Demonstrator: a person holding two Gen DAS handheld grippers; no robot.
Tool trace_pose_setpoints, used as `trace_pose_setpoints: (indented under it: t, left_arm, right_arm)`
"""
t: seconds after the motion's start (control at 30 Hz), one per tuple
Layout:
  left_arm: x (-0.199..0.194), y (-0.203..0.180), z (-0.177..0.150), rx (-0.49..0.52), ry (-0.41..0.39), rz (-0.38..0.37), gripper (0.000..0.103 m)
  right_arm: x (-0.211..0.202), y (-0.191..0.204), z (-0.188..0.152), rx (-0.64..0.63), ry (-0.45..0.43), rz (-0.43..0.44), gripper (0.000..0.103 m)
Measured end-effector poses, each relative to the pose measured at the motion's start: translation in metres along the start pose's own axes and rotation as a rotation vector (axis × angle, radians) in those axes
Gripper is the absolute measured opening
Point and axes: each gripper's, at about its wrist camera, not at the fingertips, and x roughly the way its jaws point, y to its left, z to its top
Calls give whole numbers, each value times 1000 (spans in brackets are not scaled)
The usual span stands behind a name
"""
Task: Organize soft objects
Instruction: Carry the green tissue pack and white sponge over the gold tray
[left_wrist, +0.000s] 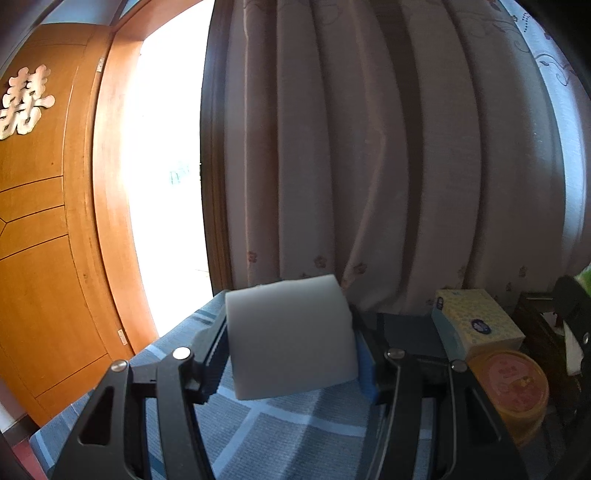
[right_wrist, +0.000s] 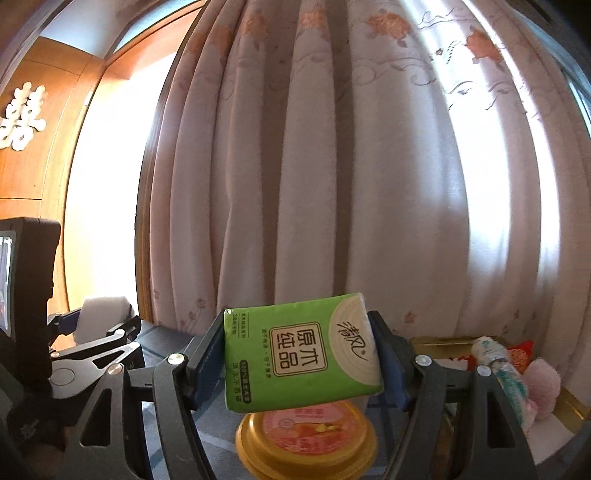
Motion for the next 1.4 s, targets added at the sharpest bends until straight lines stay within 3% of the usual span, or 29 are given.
trace_pose_setpoints:
  t: [0.5,1.4]
  left_arm:
    - [-17,-35,-7,25,-1,-59,58]
    - [-35,-85,-10,54,-8,-143,58]
  right_arm:
    - [-20,-41,-3,32,-37,-94,73]
    - [-36,-99,-5,64,-47,-180,73]
